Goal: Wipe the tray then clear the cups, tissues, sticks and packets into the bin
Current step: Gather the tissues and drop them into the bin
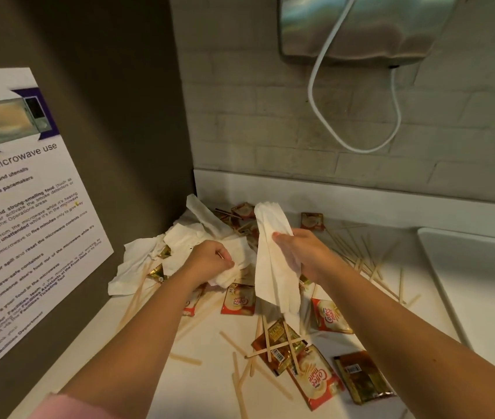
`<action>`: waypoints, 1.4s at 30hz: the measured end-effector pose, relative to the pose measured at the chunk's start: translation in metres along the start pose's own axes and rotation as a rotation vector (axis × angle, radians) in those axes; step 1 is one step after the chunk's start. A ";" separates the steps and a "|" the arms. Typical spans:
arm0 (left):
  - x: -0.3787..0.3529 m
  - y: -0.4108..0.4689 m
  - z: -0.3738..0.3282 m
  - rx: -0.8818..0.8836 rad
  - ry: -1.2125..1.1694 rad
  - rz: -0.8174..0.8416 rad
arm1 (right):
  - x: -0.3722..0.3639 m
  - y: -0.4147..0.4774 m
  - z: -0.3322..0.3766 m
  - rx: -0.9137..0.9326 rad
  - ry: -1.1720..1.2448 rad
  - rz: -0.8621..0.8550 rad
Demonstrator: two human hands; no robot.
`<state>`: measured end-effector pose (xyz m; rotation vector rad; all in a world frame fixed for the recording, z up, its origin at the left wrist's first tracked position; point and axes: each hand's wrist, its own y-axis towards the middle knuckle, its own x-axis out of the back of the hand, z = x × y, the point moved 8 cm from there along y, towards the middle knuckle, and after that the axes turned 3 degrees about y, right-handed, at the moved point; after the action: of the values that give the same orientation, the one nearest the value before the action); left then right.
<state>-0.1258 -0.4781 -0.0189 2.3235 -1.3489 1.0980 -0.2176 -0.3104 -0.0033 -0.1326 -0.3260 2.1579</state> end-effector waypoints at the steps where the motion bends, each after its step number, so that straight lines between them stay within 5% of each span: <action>1: 0.003 -0.001 -0.003 0.004 -0.064 0.001 | -0.001 0.000 -0.001 -0.011 0.002 0.013; 10: 0.009 -0.001 -0.032 -0.032 -0.473 -0.078 | -0.035 0.013 -0.016 -0.095 0.141 0.182; 18: -0.004 0.009 -0.036 -0.062 -0.377 0.051 | -0.035 0.020 -0.018 -0.065 0.197 0.166; 24: 0.013 0.039 -0.002 -0.017 -0.024 -0.105 | -0.018 0.028 -0.023 -0.083 0.119 0.078; 28: 0.009 0.049 0.023 0.055 0.472 -0.037 | -0.014 0.032 -0.023 -0.088 0.086 0.062; 31: 0.006 0.050 0.029 0.075 0.611 -0.044 | -0.015 0.034 -0.025 -0.092 0.097 0.064; 36: 0.021 0.048 0.026 0.040 0.301 -0.263 | -0.018 0.035 -0.028 -0.097 0.117 0.092; 42: 0.044 0.039 -0.007 -0.041 0.081 -0.335 | -0.033 0.030 -0.017 -0.058 0.299 0.192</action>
<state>-0.1483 -0.5242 0.0108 2.3354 -0.9009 1.0338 -0.2183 -0.3504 -0.0293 -0.5326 -0.2086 2.2770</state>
